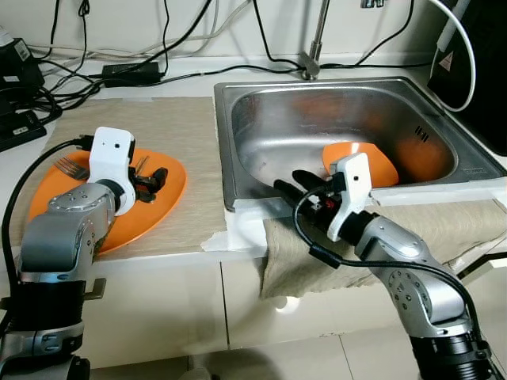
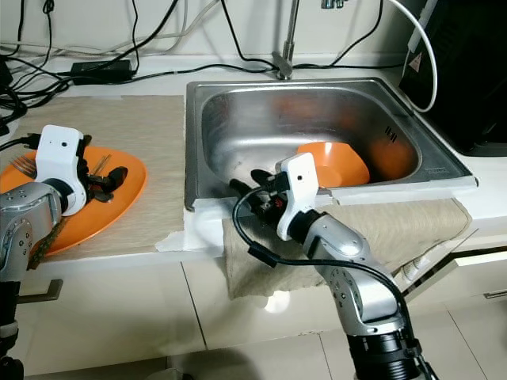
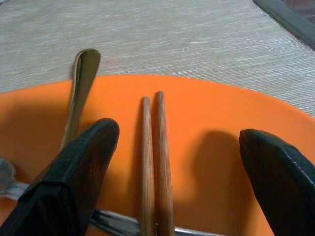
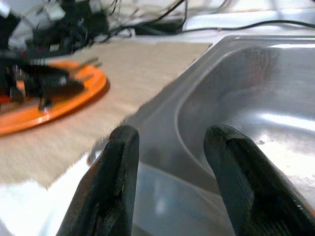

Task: Kitchen organization

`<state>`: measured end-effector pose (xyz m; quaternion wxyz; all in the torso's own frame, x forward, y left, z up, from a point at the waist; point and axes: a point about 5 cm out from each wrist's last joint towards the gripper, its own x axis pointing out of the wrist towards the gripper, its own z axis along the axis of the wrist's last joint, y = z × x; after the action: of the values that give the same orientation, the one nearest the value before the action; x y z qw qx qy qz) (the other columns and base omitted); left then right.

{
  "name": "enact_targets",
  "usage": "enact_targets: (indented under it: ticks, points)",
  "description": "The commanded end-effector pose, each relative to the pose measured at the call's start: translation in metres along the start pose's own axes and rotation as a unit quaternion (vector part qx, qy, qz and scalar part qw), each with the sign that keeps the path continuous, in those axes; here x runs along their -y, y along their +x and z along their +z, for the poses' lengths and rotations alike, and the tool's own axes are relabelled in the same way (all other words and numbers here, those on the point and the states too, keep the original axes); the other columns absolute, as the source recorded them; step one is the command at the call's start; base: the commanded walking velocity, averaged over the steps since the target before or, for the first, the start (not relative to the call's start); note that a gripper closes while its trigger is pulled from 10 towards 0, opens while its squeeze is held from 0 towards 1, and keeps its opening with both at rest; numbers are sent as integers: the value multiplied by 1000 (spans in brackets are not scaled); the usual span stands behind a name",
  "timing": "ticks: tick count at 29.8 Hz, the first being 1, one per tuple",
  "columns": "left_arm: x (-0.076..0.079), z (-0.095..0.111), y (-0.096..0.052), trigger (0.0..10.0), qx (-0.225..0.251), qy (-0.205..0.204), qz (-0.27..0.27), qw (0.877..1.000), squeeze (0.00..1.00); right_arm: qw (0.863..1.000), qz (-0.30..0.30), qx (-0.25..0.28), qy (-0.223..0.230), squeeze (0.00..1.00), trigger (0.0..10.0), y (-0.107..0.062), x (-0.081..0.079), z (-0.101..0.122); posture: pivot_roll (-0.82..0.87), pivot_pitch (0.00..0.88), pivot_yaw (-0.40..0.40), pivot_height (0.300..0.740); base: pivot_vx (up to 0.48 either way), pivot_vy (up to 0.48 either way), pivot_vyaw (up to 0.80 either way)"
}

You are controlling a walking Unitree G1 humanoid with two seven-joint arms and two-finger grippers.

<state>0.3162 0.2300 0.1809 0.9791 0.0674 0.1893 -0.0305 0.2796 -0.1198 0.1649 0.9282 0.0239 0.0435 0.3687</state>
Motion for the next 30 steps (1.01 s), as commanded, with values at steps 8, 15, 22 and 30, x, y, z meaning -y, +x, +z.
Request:
enact_targets:
  ticks: [8,15,22,30]
  points:
    - [-2,-1,3,10000,0,-4,11,1000,0,992,-29,-43,-114,0,10000,-13,53,-2,85,22,-3,740,0,0,0]
    - [-2,-3,1,10000,0,-5,16,1000,0,992,12,-15,-121,0,10000,1,37,2,94,22,-7,740,0,0,0]
    - [-3,-2,2,10000,3,-5,20,1000,0,991,74,19,-107,0,10000,17,13,2,98,22,-8,740,0,0,0]
    - [-3,-2,1,10000,2,-1,21,1000,0,993,78,41,-82,0,10000,25,3,7,99,25,-4,740,0,0,0]
